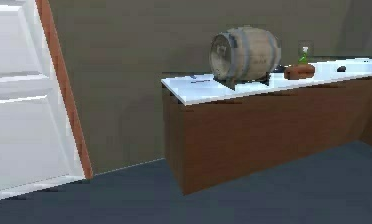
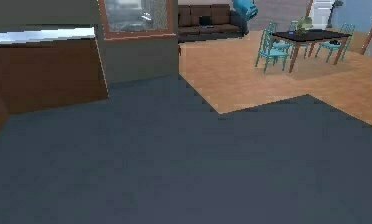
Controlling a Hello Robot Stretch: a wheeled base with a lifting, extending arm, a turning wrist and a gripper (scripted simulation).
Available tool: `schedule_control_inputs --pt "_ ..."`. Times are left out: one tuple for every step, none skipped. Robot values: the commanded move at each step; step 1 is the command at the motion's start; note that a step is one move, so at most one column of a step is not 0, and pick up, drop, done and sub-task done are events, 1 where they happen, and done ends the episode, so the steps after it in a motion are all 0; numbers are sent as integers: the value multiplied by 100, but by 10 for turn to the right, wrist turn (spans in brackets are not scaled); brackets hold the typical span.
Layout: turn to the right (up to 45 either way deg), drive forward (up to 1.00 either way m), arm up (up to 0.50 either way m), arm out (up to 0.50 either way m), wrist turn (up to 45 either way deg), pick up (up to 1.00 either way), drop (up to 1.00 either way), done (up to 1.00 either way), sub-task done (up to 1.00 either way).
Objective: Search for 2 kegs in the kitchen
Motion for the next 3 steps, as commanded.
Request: schedule_control_inputs --pt "0 65 0 0 0 0 0 0 0" --pt "210 0 0 0 0 0 0 0 0" --pt "0 0 0 0 0 0 0 100 0"
